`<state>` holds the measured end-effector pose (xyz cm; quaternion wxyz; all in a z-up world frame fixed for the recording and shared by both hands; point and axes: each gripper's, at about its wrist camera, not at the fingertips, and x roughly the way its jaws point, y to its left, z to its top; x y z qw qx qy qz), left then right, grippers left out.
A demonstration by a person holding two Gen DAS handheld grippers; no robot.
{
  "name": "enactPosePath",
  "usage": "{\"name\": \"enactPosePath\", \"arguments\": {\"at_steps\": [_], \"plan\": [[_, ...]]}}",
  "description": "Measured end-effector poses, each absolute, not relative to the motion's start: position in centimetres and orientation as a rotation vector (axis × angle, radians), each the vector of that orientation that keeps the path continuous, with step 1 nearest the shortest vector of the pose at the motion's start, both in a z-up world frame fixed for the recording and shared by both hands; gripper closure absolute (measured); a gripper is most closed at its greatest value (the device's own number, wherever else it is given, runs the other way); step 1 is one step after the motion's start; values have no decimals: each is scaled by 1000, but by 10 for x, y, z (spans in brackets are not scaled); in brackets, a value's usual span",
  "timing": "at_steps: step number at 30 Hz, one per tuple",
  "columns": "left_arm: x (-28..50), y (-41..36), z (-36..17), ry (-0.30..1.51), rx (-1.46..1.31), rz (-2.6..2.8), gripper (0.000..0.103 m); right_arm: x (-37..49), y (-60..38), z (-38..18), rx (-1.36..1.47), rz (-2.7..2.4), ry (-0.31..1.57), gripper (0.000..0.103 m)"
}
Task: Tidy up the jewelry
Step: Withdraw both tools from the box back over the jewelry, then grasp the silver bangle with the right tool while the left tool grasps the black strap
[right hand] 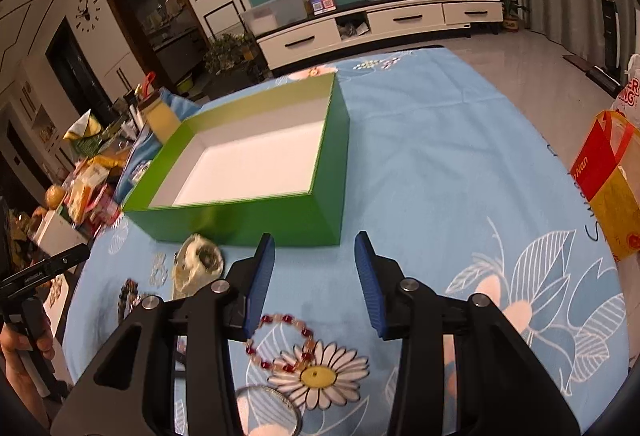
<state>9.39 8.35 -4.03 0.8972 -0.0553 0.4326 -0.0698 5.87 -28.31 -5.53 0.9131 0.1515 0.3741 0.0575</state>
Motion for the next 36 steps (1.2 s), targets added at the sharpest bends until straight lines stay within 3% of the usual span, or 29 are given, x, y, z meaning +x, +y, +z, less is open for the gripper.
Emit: {"name": "enactPosePath", "arguments": {"at_steps": [18,30,36], "plan": [[47,54,-62,956,-100,-321,14,0,-212,-87,125,359,939,61],[25,25,-90,1039,-90,-378,14,-22,-184,-104,-21,331,930,61],[31,18,-108,1089,-94,-325,31,-26,-177,-115,-79,291,913,69]]}}
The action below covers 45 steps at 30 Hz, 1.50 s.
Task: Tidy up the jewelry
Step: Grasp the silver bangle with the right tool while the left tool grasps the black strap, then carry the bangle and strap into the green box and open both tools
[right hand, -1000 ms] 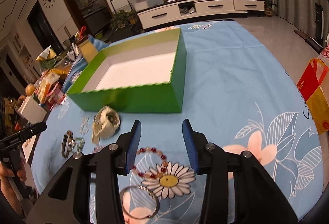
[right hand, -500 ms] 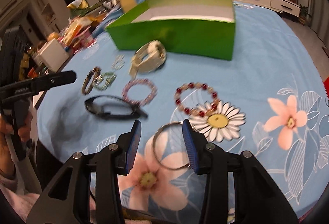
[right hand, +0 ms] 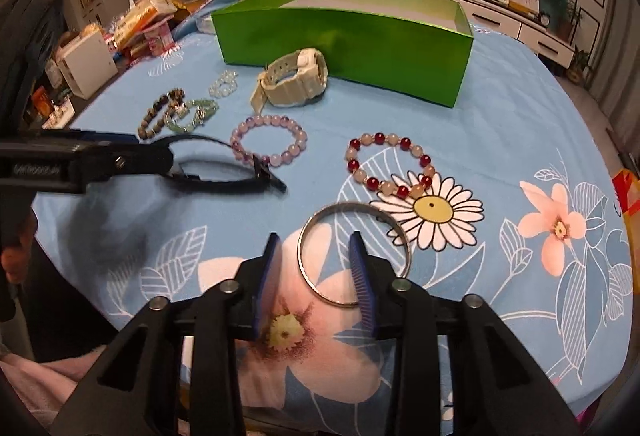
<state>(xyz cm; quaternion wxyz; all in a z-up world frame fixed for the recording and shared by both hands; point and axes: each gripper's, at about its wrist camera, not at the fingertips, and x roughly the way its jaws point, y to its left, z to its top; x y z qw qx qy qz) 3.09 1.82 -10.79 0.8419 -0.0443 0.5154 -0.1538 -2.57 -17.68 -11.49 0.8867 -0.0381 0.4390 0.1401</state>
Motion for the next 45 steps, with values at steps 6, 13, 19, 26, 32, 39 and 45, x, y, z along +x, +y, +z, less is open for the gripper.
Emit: {"name": "enactPosePath", "arguments": {"at_steps": [6,13,19,26,32,39,45], "plan": [[37,14,-111,1100,-104,-317,60,-24,-171,-116,-109,288,884,78],[40,12,-112,1098,-116,-323,84,-23,-166,-116,-109,315,872,96],[37,10,-106,1071,-116,-346,90,-22,-171,-113,-65,328,871,100],[36,16,-79,1001,-133,-379,92,-21,-177,-83,-36,329,794,100],[44,24,-57,962,-146,-367,92,-13,-187,-56,3,313,706,100],[55,35,-35,911,-144,-333,92,0,-198,-35,24,294,637,100],[68,39,-16,866,-145,-322,92,12,-201,-23,20,281,597,100]]}}
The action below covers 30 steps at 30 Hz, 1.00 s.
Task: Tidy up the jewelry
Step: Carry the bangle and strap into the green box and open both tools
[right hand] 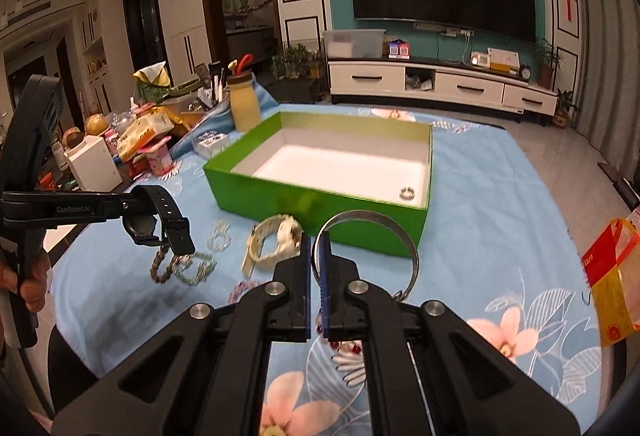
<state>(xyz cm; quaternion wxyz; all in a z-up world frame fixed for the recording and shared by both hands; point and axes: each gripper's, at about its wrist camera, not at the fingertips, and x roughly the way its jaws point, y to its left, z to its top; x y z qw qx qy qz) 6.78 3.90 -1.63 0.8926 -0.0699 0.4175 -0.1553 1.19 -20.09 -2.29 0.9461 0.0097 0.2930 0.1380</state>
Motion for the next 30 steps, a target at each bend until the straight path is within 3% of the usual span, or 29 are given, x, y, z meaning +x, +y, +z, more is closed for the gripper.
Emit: {"name": "enactPosePath", "arguments": {"at_steps": [30], "plan": [[165,17,10,804,-161,-346,92,87,-207,7,30,280,500,100]]}}
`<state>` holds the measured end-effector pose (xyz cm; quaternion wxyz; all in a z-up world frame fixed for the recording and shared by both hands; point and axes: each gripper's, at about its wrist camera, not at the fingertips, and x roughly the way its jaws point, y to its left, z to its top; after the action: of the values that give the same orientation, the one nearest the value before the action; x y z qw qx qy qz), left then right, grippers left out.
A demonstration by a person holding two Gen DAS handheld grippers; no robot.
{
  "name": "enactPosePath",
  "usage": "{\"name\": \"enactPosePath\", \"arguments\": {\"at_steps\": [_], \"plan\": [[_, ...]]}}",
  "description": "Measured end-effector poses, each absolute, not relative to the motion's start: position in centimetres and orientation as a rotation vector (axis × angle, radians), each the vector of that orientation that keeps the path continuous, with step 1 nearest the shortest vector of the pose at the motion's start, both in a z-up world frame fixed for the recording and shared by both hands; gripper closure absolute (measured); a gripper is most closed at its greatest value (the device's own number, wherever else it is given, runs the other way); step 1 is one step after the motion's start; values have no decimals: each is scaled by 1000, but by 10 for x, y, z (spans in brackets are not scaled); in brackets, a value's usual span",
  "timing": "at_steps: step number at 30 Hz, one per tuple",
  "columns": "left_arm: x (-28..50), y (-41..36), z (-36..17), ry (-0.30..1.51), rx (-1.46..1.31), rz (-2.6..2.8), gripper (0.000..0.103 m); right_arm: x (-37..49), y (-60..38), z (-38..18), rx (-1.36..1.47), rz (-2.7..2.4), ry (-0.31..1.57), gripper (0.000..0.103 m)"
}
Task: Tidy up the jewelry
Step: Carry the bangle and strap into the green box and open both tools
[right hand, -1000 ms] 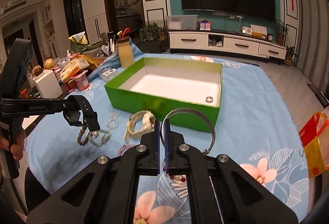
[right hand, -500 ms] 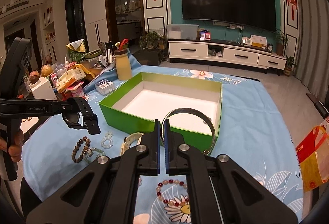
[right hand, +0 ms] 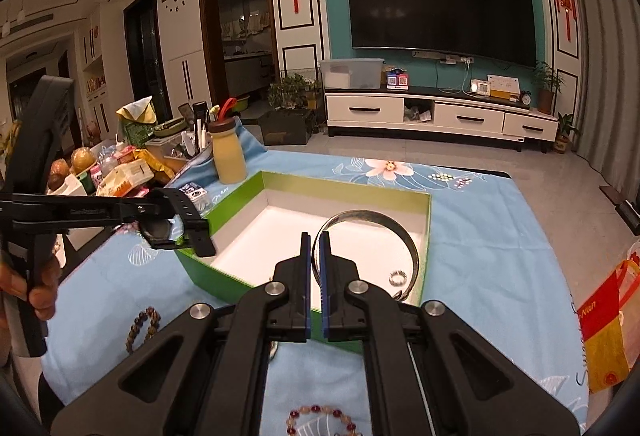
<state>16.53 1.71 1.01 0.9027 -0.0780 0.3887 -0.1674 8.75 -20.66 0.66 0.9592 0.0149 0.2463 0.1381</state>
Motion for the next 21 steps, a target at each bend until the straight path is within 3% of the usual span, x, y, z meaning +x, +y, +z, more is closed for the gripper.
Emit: {"name": "enactPosePath", "arguments": {"at_steps": [21], "plan": [[261,-18,-39,924,-76,-213,91,170,-181,-24,-9,288,639,100]]}}
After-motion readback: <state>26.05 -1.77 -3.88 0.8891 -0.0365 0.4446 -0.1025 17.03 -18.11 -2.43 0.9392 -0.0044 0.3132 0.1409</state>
